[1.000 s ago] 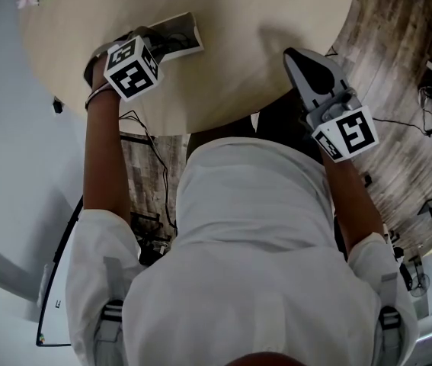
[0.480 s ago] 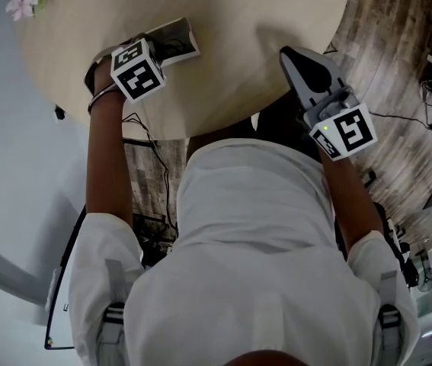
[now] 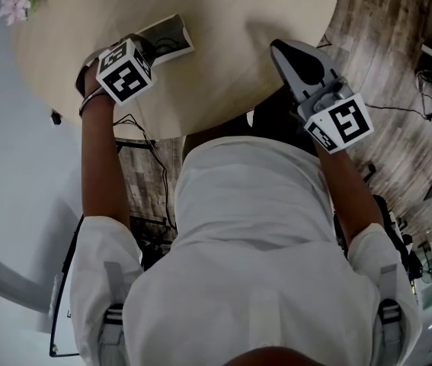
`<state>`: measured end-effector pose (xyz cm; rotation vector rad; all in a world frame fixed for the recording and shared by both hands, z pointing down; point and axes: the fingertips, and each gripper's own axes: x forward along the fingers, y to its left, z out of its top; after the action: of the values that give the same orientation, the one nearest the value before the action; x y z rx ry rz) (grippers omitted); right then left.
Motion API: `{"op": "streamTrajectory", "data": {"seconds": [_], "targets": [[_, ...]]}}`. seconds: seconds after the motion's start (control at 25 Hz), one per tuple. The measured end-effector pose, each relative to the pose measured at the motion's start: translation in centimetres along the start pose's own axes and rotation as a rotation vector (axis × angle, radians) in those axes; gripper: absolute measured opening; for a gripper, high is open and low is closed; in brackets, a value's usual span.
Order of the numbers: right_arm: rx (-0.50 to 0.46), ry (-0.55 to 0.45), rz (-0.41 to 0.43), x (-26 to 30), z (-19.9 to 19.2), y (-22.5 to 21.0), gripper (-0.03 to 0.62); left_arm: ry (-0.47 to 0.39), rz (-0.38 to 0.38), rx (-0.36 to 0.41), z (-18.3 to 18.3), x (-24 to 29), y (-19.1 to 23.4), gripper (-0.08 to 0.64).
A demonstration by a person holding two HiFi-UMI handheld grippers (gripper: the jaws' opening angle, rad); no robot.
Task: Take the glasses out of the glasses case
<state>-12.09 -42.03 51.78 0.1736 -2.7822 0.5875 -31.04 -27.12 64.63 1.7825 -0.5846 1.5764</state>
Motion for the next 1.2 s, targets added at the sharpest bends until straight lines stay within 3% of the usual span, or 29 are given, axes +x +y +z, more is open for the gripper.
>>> {"op": "streamTrajectory", "data": {"seconds": [0.4, 0.52, 0.72, 0.92, 1.08, 1.2], "targets": [[-0.072, -0.007, -0.002, 0.1, 1.0, 2.9, 0.026, -0.121, 0.137, 0.006, 0.1, -4.0, 0.4, 0.028], [-0.102, -0.028, -0.005, -0.1, 2.4, 4.1, 0.026, -0.206, 0.196, -0.036, 0.8, -6.5, 0.4, 0.026], [-0.212, -0.097, -0.008, -0.9, 7.0, 5.4, 0.025, -0.414, 0.311, -0.137, 3.4, -12.5, 1.1, 0.026], [-0.332, -0.197, -0.03, -1.3, 13.7, 8.4, 0.025, -0.733, 0.359, -0.223, 3.5, -22.2, 0.7, 0.026], [-0.355, -0.258, -0.053, -3.7, 16.4, 10.4, 0.025, -0.914, 0.39, -0.266, 2.6, -28.0, -1.7, 0.025], [-0.377, -0.316, -0.058, -5.9, 18.5, 10.9, 0.025, -1.066, 0.458, -0.298, 2.5, -32.6, -3.3, 0.025]]}}
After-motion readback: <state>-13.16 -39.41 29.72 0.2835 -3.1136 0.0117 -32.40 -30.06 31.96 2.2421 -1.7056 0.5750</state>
